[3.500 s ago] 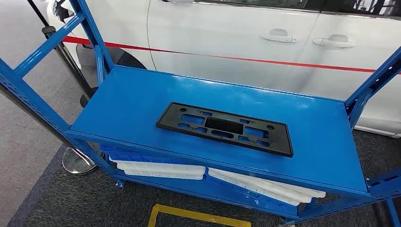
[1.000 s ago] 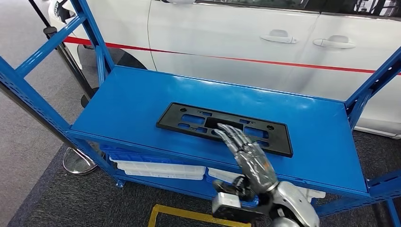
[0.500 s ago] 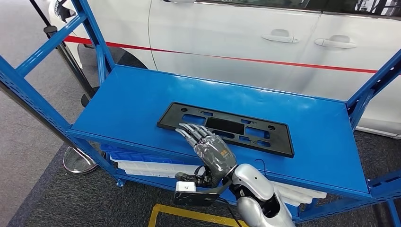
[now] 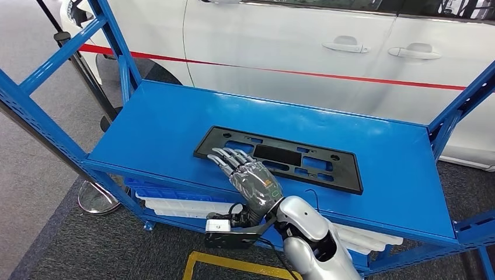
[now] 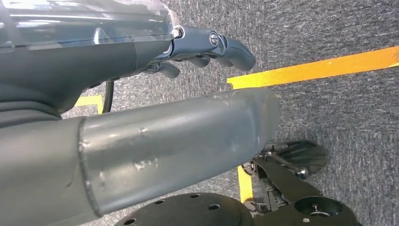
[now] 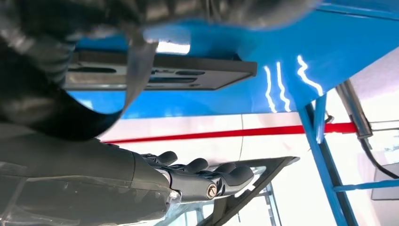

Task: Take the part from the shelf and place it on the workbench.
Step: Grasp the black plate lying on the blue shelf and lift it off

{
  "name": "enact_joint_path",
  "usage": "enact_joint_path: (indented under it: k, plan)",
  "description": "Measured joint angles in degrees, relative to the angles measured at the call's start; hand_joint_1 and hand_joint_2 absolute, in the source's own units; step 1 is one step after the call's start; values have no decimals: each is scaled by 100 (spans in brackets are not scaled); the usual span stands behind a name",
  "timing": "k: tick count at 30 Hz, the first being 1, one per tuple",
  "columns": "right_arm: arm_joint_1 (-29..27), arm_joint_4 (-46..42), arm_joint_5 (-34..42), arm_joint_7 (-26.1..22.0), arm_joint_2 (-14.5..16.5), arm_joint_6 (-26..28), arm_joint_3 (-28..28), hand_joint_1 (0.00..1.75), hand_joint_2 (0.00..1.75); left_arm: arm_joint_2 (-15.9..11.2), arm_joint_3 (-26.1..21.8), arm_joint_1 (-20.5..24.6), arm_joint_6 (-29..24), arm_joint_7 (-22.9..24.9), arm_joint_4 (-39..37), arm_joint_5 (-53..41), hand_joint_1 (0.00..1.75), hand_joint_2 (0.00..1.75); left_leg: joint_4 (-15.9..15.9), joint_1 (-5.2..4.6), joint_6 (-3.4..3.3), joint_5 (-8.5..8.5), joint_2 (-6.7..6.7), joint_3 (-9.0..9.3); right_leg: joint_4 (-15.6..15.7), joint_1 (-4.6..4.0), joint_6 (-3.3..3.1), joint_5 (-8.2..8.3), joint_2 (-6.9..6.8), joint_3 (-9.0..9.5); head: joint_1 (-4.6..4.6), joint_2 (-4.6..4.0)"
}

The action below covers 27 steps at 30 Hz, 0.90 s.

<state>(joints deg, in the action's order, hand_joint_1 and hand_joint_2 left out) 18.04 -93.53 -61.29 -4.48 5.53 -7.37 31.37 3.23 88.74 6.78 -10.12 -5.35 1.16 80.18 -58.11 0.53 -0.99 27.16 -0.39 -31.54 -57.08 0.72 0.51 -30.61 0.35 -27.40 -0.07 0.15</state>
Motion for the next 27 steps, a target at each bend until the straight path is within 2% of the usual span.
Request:
enact_joint_path:
  k: [15, 19, 27]
  plan:
    - [329, 595, -608, 255, 154, 274, 93, 0, 175, 0, 7, 0, 30, -18, 0, -224, 0, 0, 0, 0, 0, 0, 0, -2, 0, 1, 0, 0, -1, -2, 0, 0]
    - [438, 866, -981, 423, 161, 399, 75, 0, 175, 0, 7, 1, 61, -20, 0, -310, 0, 0, -1, 0, 0, 0, 0, -2, 0, 1, 0, 0, -1, -3, 0, 0]
    - [580, 1569, -1924, 515, 160, 637, -490, 0, 175, 0, 7, 0, 81, -48, 0, -503, 0, 0, -3, 0, 0, 0, -1, -2, 0, 3, 0, 1, -1, -2, 0, 0]
